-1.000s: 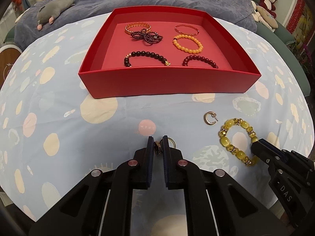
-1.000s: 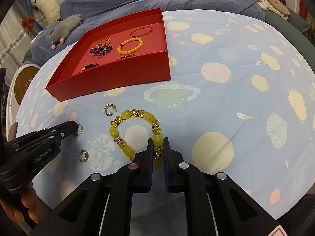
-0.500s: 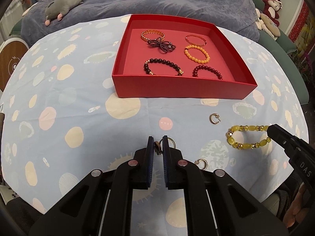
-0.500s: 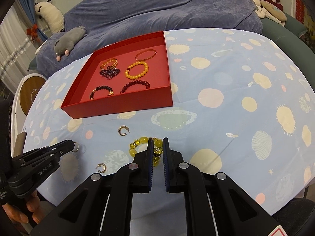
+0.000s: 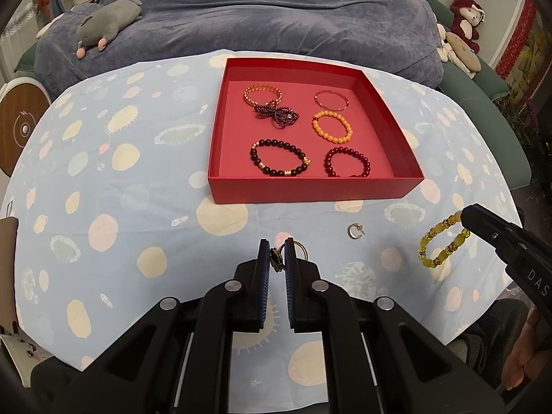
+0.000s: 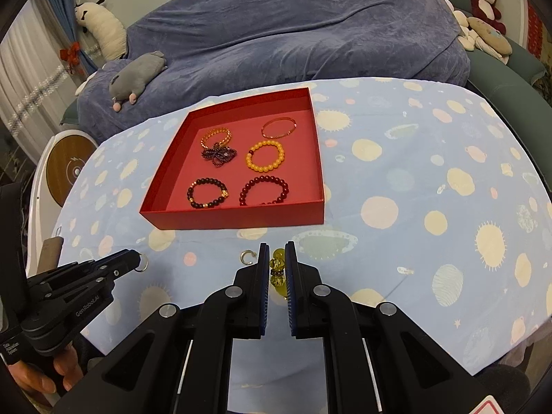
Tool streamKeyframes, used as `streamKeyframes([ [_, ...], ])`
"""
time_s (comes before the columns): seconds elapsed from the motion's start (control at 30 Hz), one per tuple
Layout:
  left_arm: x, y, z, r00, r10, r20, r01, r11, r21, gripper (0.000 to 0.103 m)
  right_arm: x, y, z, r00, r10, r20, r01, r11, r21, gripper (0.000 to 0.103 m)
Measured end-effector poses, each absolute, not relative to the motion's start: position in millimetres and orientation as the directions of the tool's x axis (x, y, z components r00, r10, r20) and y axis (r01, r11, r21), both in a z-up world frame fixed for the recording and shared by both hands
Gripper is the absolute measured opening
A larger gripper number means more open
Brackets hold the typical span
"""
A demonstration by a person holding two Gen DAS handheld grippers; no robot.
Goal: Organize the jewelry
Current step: 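Carry the ring and yellow bracelet into the red box and open both tools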
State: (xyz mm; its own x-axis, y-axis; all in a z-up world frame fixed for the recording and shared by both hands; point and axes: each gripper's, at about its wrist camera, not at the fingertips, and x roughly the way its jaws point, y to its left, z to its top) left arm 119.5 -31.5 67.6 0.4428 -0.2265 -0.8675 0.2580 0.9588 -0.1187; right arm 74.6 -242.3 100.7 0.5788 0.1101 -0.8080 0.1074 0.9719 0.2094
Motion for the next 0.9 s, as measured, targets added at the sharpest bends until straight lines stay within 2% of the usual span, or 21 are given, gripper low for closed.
streamKeyframes([
  [0.4,180,-55,104,0.472,-0.278,-0.837,0.304,0.942,-0.141,0.008,151,-236,143,0.626,0.179,-0.759,0.025,0.968,0.249,0.009],
  [0.63,226,-68,92,0.444,-0.311,-0.841,0.313,0.933,-0.179,0.009,202,-233,126,0.601,0.199,-0.774,0.017,0.965,0.260,0.009],
  [0.9,268,-81,59,0.406,-0.286,-0.868,0.319,0.934,-0.158,0.008,253,-225,94,0.568,0.228,-0.791,0.010,0.959,0.283,0.009],
])
